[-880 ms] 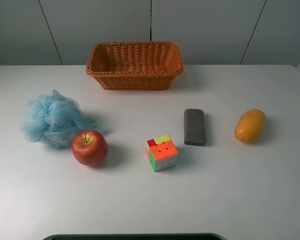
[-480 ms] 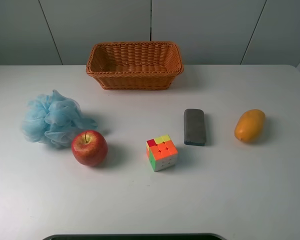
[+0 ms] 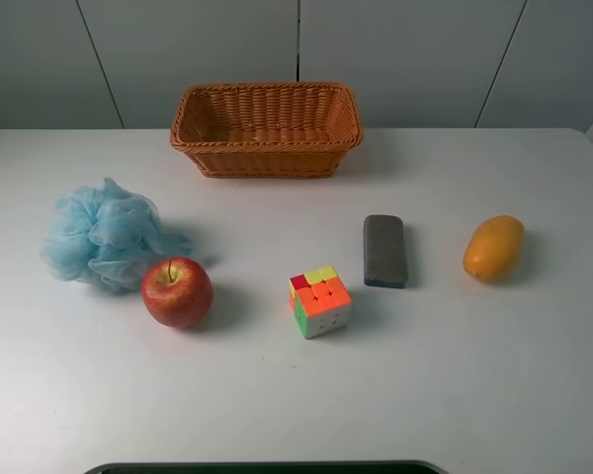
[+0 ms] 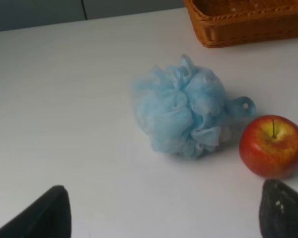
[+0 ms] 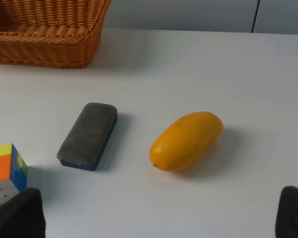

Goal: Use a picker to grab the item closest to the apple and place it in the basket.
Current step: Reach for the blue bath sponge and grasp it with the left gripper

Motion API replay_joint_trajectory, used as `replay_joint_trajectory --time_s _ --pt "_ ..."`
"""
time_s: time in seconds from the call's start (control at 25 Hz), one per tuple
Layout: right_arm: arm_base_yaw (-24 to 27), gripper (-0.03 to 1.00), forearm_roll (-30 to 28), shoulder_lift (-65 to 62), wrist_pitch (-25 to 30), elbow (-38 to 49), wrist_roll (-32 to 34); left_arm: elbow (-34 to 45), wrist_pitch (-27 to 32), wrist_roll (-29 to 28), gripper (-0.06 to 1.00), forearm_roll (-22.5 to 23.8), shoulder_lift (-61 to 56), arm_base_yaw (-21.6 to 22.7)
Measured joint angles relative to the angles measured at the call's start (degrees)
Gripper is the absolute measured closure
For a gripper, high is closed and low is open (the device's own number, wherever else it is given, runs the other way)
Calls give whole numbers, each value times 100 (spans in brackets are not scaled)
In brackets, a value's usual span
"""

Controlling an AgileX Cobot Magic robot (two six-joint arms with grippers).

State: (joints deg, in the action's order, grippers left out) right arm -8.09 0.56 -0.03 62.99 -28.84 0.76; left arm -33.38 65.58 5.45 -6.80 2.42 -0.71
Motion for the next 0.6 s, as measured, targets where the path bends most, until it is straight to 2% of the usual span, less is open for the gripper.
replay_joint_trajectory --time_s 0.2,0.6 --pt "0 27 0 0 0 0 0 -752 89 -281 22 264 1079 0" --pt "0 27 0 0 0 0 0 -1814 91 -446 22 280 4335 0"
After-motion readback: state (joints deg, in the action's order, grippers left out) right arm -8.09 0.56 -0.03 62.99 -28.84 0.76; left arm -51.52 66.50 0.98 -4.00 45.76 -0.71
